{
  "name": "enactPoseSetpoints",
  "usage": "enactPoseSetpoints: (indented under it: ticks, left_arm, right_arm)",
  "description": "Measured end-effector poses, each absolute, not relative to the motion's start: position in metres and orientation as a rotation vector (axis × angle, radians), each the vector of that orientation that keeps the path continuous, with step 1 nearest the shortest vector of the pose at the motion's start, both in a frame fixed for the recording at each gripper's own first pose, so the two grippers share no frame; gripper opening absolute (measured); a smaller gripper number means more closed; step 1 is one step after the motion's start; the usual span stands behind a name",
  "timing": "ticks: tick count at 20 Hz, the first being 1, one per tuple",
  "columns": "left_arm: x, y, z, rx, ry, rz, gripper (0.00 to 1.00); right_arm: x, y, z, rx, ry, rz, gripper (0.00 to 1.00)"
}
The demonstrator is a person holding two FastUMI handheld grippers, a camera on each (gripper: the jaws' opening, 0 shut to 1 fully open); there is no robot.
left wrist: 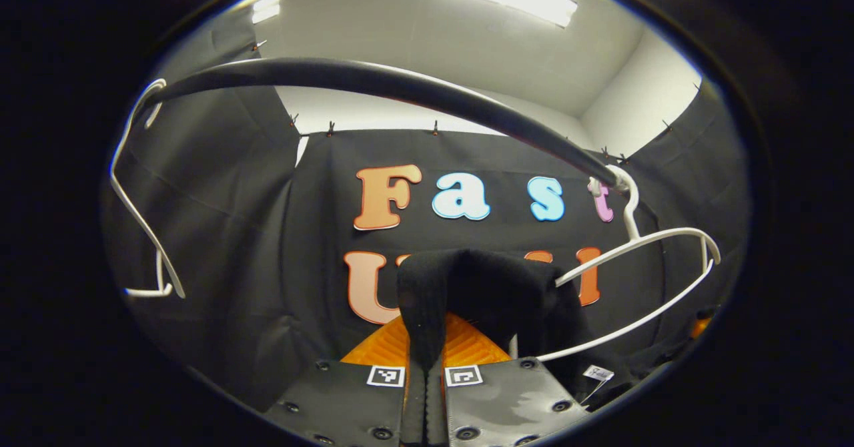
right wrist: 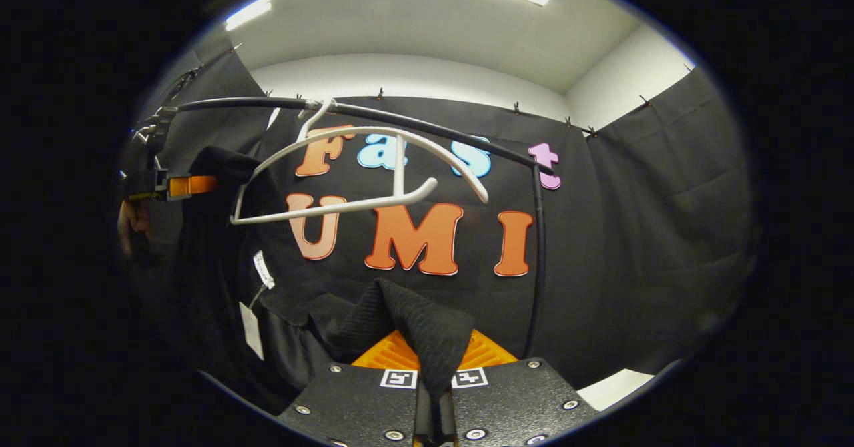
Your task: Grasp the clothes on the hanger with both hands and then place them into the laundry hamper below.
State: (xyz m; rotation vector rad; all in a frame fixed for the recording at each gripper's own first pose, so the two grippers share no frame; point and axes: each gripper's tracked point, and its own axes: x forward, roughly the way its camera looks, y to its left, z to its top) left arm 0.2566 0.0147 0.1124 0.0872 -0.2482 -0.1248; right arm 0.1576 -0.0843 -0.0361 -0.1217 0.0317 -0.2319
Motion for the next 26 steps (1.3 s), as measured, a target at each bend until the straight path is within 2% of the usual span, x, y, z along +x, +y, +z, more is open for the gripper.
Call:
enactPoseSetpoints:
  ticks: [8, 9, 10, 13, 14, 16, 17, 18, 20, 26]
  left_arm:
    - [0.278, 0.063, 0.092, 0.027, -0.173, -0.067, 0.07]
    - [0.279, 0.065, 0.086, 0.033, -0.158, -0.069, 0.07]
    - [0.277, 0.068, 0.078, 0.045, -0.142, -0.066, 0.07]
    - [0.265, 0.070, 0.060, 0.061, -0.118, -0.065, 0.07]
    - [0.261, 0.068, 0.053, 0.055, -0.102, -0.070, 0.07]
    - [0.256, 0.069, 0.042, 0.024, -0.083, -0.073, 0.10]
    - [0.251, 0.069, 0.035, 0.002, -0.068, -0.075, 0.07]
    - [0.247, 0.067, 0.028, -0.019, -0.052, -0.084, 0.10]
    - [0.235, 0.068, 0.019, -0.035, -0.037, -0.089, 0.07]
    - [0.199, 0.055, -0.008, -0.001, 0.005, -0.120, 0.07]
  right_arm:
    - [0.161, -0.048, -0.037, -0.111, 0.028, -0.144, 0.00]
    - [0.161, -0.043, -0.040, -0.115, 0.030, -0.134, 0.04]
    - [0.161, -0.038, -0.043, -0.120, 0.034, -0.124, 0.00]
    - [0.163, -0.023, -0.049, -0.108, 0.042, -0.083, 0.00]
    - [0.165, -0.018, -0.050, -0.101, 0.044, -0.069, 0.04]
    - [0.166, -0.007, -0.054, -0.101, 0.045, -0.046, 0.04]
    - [0.165, -0.002, -0.054, -0.102, 0.047, -0.034, 0.04]
    - [0.166, 0.004, -0.055, -0.102, 0.051, -0.020, 0.04]
    - [0.167, 0.013, -0.059, -0.105, 0.059, 0.006, 0.04]
    - [0.175, 0.054, -0.080, -0.098, 0.098, 0.108, 0.04]
